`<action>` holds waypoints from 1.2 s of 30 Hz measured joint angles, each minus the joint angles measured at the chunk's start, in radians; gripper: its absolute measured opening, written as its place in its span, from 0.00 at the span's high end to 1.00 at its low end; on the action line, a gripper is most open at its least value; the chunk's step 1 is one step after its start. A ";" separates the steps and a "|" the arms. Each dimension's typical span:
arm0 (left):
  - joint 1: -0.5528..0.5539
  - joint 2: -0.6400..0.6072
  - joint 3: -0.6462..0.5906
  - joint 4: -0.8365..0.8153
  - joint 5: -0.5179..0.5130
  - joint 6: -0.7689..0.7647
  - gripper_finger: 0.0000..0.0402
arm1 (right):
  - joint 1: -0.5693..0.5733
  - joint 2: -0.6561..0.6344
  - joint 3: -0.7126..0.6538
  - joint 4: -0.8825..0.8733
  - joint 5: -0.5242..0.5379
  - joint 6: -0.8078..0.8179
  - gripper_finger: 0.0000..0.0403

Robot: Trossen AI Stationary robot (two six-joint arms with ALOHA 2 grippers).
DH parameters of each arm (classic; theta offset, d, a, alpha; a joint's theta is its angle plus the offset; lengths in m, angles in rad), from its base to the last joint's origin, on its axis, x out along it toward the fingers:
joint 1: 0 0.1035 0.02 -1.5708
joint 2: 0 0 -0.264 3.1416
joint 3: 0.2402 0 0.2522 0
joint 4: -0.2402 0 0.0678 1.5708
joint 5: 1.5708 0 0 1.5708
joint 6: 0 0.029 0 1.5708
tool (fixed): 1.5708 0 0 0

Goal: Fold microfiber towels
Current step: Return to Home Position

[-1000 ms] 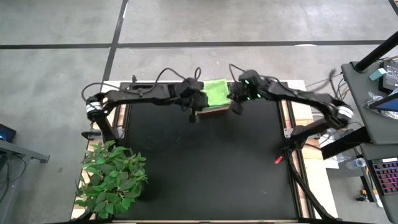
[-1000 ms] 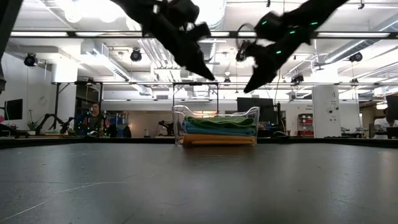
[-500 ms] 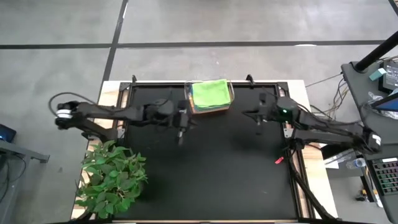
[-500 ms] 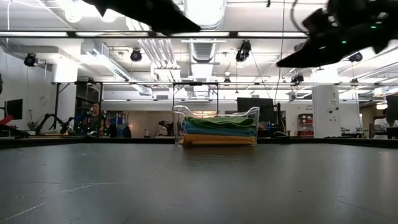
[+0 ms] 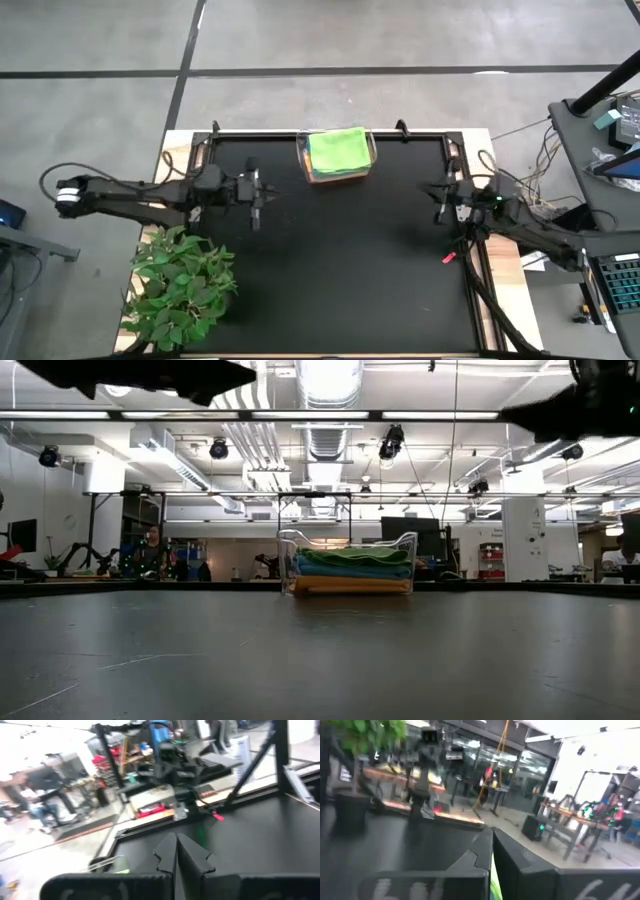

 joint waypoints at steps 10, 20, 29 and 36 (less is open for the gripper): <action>0.006 -0.178 -0.224 0.159 -0.021 -0.002 1.00 | -0.001 0.037 -0.073 0.001 -0.073 0.032 0.98; 0.006 -0.288 -0.509 0.480 -0.020 -0.057 1.00 | -0.001 0.020 -0.167 0.143 -0.335 0.086 0.98; 0.006 -0.282 -0.575 0.473 0.020 -0.154 1.00 | -0.001 0.064 -0.167 0.119 -0.330 0.176 0.98; 0.006 -0.190 -0.576 0.453 0.019 -0.178 1.00 | -0.001 0.075 -0.168 0.119 -0.329 0.182 0.98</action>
